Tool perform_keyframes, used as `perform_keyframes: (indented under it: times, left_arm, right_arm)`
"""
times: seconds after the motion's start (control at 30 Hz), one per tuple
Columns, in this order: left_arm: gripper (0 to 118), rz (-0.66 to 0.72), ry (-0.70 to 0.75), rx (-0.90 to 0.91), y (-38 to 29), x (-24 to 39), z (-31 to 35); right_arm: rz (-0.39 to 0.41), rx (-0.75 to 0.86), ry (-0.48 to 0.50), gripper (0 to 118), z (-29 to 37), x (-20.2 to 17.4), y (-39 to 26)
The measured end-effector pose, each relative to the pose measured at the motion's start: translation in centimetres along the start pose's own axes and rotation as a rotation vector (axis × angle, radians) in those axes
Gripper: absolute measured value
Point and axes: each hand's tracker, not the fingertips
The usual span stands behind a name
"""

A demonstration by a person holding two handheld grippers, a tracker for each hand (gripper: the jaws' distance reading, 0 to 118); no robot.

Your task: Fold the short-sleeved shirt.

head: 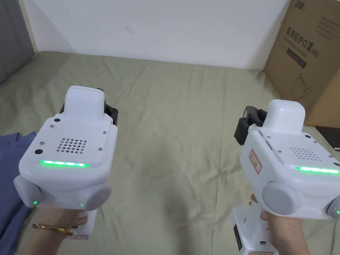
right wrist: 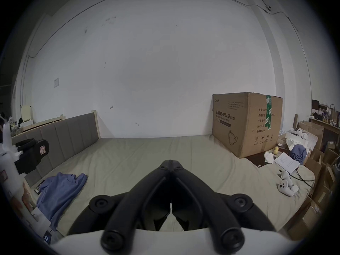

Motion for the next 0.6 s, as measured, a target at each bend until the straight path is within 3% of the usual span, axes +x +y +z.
perform_keyframes:
  times: [0.6]
  left_arm:
    - [0, 0.011, -0.011, -0.027, 0.04, 0.41, -0.21]
  right_arm:
    - [0.004, -0.015, 0.012, 0, -0.02, 0.05, 0.22]
